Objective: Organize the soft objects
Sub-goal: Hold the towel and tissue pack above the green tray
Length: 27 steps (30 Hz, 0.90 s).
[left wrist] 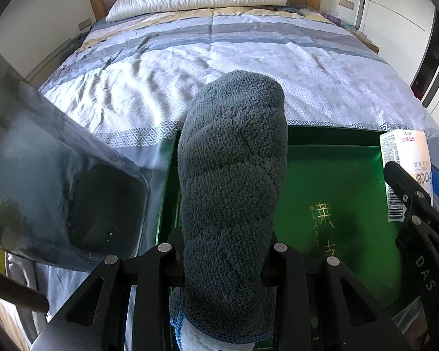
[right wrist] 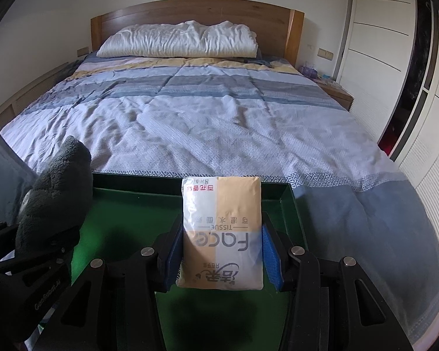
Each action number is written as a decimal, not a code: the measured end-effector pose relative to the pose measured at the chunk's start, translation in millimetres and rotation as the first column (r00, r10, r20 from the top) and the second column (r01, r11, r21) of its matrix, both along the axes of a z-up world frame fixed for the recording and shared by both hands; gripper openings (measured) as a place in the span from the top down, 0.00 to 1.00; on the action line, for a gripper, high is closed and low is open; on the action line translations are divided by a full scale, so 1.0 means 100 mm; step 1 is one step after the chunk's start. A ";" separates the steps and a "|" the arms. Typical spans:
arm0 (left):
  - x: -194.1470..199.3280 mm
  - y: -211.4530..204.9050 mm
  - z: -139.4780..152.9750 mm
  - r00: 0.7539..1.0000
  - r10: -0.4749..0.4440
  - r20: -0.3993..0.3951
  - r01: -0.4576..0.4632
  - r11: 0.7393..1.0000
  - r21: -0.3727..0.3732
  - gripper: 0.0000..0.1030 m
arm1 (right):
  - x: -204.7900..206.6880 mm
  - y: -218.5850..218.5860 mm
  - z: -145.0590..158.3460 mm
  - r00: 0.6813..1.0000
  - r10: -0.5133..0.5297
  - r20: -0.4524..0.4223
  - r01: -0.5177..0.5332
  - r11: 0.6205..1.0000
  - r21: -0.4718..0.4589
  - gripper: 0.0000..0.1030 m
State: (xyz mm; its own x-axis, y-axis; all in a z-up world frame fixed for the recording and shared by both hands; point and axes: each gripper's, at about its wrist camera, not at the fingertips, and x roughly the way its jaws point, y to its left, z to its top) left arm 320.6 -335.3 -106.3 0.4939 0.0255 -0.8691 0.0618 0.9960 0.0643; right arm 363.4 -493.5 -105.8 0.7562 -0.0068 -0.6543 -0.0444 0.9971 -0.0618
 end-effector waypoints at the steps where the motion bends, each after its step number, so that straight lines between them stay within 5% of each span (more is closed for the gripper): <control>1: 0.02 -0.01 0.00 1.000 -0.002 0.000 0.002 1.000 0.003 0.74 | 0.02 0.00 -0.01 1.000 -0.002 -0.001 0.002 1.000 0.000 0.54; 27: 0.32 -0.07 -0.11 1.000 -0.009 -0.023 0.009 1.000 0.022 0.74 | 0.43 -0.03 -0.11 0.998 -0.019 -0.057 0.018 1.000 -0.010 0.54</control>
